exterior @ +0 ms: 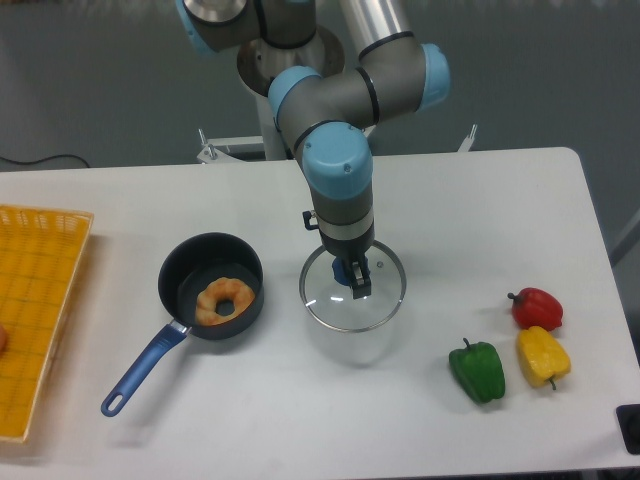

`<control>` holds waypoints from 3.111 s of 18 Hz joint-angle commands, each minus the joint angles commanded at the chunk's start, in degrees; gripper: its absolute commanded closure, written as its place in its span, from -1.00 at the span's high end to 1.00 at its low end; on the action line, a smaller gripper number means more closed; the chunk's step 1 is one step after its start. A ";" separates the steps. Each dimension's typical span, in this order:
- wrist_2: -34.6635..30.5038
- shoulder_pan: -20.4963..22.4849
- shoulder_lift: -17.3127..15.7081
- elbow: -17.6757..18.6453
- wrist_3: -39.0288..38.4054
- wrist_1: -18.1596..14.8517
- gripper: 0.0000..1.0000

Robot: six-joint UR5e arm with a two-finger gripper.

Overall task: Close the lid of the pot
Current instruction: 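Lift the glass lid by its knob with the gripper, then carry the glass lid over the blue saucepan and lower it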

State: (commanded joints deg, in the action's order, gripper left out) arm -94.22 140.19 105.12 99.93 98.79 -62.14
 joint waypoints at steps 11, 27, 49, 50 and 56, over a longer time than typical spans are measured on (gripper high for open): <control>0.00 -0.70 -2.99 0.61 -4.40 -2.20 -0.04; 0.00 -9.75 -4.93 1.14 -16.51 -5.27 -0.05; 2.81 -19.69 -2.99 2.81 -28.39 -3.70 -0.06; 2.90 -19.69 -2.82 2.81 -28.65 -2.82 -0.06; 2.81 -20.39 -1.50 2.37 -29.88 -0.88 -0.07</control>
State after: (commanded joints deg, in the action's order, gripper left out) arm -91.41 119.80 103.62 102.30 68.91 -63.02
